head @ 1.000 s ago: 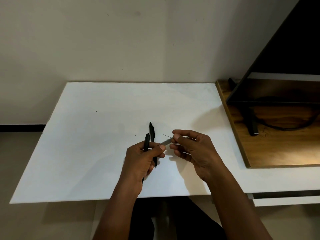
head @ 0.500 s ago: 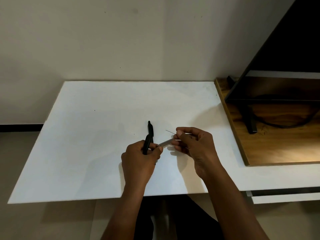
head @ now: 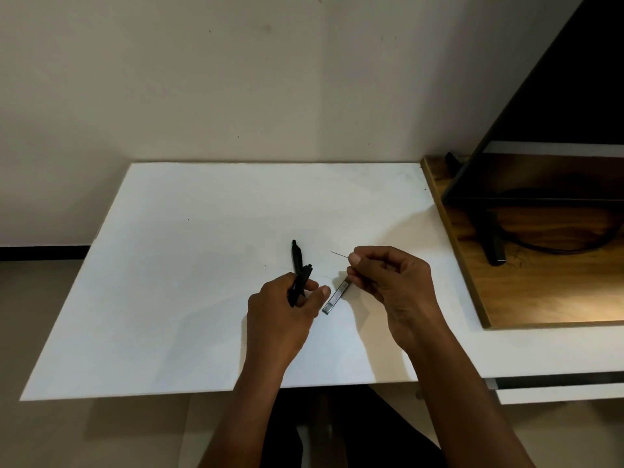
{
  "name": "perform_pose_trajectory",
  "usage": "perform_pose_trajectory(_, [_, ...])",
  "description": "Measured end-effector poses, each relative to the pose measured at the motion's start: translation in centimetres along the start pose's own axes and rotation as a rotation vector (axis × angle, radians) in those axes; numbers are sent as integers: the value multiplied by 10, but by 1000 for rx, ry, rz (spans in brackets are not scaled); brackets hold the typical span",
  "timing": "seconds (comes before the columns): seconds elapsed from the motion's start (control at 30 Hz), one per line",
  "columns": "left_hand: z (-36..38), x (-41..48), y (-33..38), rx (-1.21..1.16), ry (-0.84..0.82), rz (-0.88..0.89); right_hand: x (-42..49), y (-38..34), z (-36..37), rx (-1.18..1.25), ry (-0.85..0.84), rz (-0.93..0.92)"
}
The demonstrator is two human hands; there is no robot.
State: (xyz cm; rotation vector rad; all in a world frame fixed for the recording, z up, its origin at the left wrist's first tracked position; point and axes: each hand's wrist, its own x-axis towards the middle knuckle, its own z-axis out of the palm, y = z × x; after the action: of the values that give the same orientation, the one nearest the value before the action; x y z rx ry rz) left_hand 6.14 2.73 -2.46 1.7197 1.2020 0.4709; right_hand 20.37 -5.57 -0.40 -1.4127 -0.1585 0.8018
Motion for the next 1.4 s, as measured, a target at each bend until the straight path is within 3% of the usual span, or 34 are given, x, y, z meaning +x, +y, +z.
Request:
perform_pose_trajectory(0.27, [-8,-4,5,327,61,229,1,-8,-2,-49,-140,-70])
perform_pose_trajectory(0.63, [-12,-2,3,304,78,281,0,-10,-6,-210,-219,-84])
perform_pose_trajectory(1.4, [-10,1,-2,335,69,331,3,-10,-6,-258,-248,-92])
